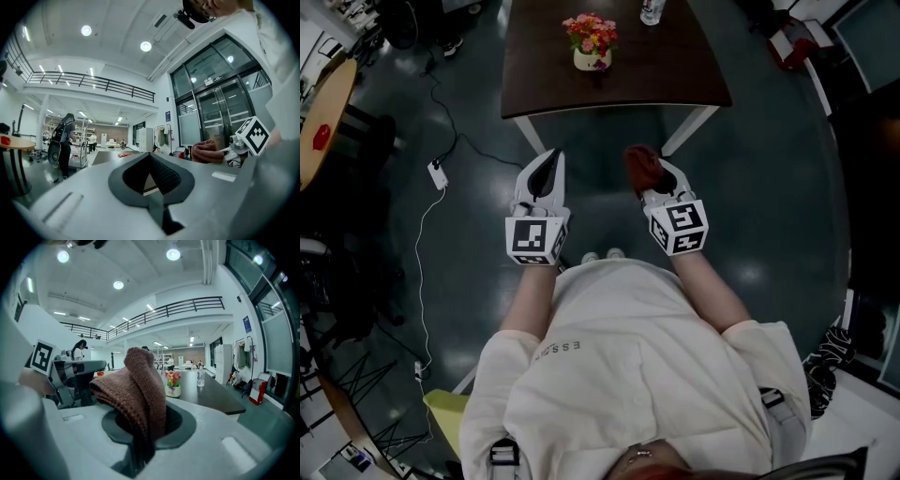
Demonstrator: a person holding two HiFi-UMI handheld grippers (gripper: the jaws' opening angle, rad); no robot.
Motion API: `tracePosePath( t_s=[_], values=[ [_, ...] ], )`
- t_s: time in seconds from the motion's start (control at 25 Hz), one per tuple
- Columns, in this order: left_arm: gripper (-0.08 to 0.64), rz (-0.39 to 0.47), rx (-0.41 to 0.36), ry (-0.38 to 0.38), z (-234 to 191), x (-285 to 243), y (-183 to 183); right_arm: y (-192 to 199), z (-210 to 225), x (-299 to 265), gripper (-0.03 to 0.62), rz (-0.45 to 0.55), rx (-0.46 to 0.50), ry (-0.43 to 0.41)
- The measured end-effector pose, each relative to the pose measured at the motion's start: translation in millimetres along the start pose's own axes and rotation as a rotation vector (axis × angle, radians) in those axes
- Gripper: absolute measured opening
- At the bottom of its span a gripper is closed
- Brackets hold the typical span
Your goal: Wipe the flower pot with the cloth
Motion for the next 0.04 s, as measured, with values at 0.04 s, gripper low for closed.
tracePosePath(
  t_s=[0.04],
  values=[
    [0.012,-0.001,0.002,0.001,-0.9,0.1,0.6,0.4,-1.2,-0.9,0.046,-0.001,-0.001,-0.001]
  ],
)
Point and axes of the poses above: the fingertips, and each gripper's own axes: x backward along the fingers, z to its right, y out of its underside, the point moved 2 cm from there along x, backward along the fingers, and after that the axes turned 8 degrees about x, right-handed, at the moved point
